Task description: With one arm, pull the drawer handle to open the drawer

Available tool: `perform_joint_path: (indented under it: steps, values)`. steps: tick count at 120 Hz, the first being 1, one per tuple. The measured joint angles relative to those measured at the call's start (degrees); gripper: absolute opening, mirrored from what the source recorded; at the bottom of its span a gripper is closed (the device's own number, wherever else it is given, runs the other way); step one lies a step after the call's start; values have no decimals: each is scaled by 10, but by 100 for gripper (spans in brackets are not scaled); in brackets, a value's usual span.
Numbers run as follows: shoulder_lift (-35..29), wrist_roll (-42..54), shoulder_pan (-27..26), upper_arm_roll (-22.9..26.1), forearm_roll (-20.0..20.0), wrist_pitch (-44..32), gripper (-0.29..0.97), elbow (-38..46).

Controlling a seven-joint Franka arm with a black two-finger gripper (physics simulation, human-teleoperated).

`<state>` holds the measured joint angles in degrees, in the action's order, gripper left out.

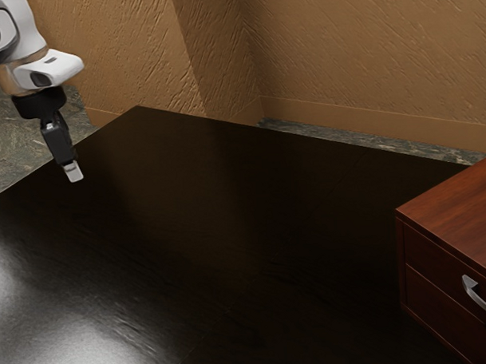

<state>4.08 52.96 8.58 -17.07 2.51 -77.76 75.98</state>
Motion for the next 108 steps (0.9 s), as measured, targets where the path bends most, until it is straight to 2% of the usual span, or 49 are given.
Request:
perform_joint_path:
  steps: [24,36,42,53,69,80,88,98,108]
  values:
    - [0,34,8,0,6,-3,68,-1]
    - [-102,46,-8,16,2,-1,68,-22]
    - [-129,51,-52,27,0,4,68,-23]
    - [-118,62,-139,33,-3,12,68,-22]
    - [-77,80,-209,35,-47,17,68,-27]
    - [-75,89,-230,37,-63,19,68,-26]
    - [-94,96,-190,92,-73,20,68,-6]
    - [-149,103,-138,185,-98,14,68,65]
    - [-193,109,-124,229,-112,1,68,130]
